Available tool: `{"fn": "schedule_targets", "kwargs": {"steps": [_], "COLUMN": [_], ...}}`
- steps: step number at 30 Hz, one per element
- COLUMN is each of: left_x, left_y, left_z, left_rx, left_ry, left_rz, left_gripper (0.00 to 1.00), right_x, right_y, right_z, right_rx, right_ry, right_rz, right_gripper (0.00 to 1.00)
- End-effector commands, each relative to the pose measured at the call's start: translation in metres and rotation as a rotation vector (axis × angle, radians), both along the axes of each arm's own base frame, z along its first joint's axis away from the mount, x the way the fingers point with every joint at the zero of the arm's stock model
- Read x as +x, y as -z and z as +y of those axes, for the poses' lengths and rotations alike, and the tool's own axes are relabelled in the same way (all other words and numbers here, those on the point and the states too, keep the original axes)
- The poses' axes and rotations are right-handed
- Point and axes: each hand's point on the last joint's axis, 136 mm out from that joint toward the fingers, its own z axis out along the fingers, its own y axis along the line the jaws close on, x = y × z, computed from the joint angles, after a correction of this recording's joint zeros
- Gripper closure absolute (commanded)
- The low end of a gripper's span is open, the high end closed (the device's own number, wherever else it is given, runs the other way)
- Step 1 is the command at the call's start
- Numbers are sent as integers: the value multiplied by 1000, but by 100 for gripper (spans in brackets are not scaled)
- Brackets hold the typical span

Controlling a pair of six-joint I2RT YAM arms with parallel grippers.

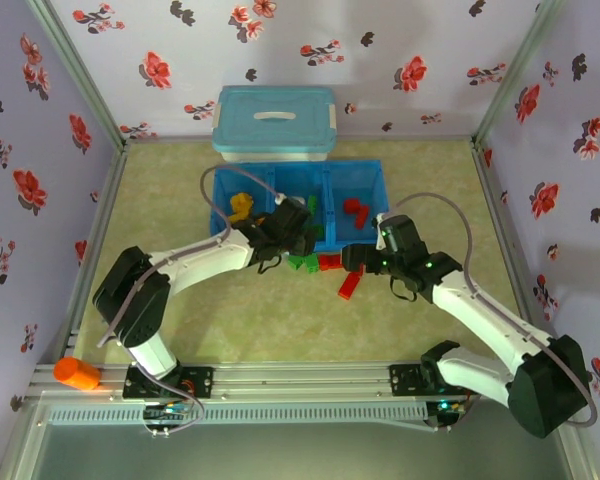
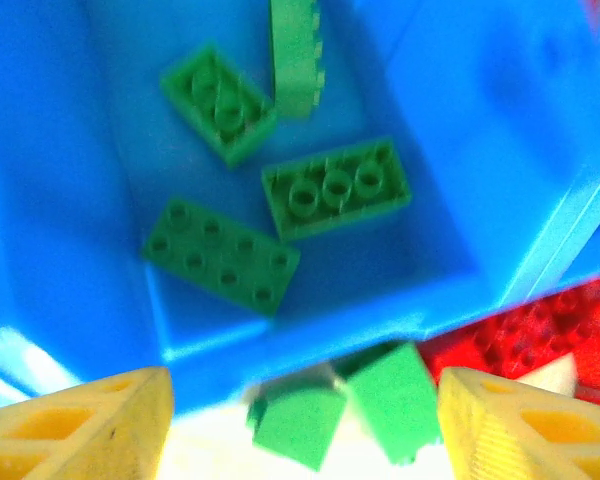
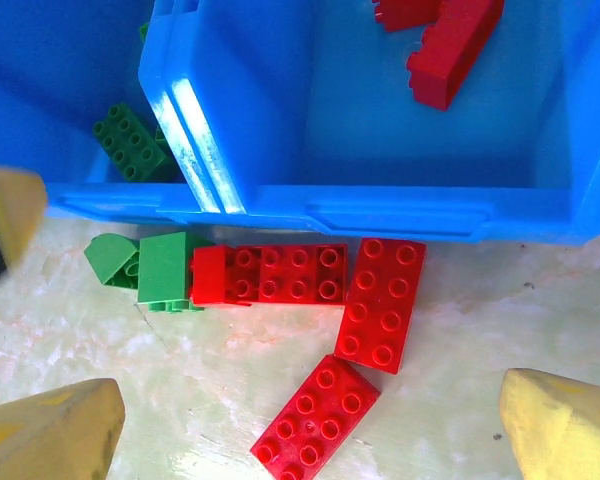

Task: Sort the legos into containers by color
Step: Place the lego in the container, then pick up the lego from the center of the table.

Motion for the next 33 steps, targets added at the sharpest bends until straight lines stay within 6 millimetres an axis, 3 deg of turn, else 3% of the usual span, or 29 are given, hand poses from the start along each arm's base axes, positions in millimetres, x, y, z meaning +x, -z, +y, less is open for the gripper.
{"fn": "schedule_targets", "kwargs": {"steps": [1, 14, 24, 28, 33], "left_x": [-10, -17, -13, -13, -13], "left_y": [7, 53, 69, 82, 83], "left_z": [2, -3, -5, -3, -1], "left_rx": [-29, 26, 77, 104, 111], "left_ry": [-24, 8, 23, 19, 12], "left_rz": [3, 86, 100, 115, 111], "left_gripper": [36, 41, 44, 47, 53], "right_x": [3, 3, 5, 6, 5], "right_y": [2, 5, 7, 7, 9], "right_z": [7, 11, 12, 13, 12], "right_rx": [24, 19, 20, 18, 14], "right_ry": [-10, -13, -9, -10, -6], "right_rz": [-1, 11, 16, 18, 21], "right_gripper": [3, 3, 3, 3, 3]}}
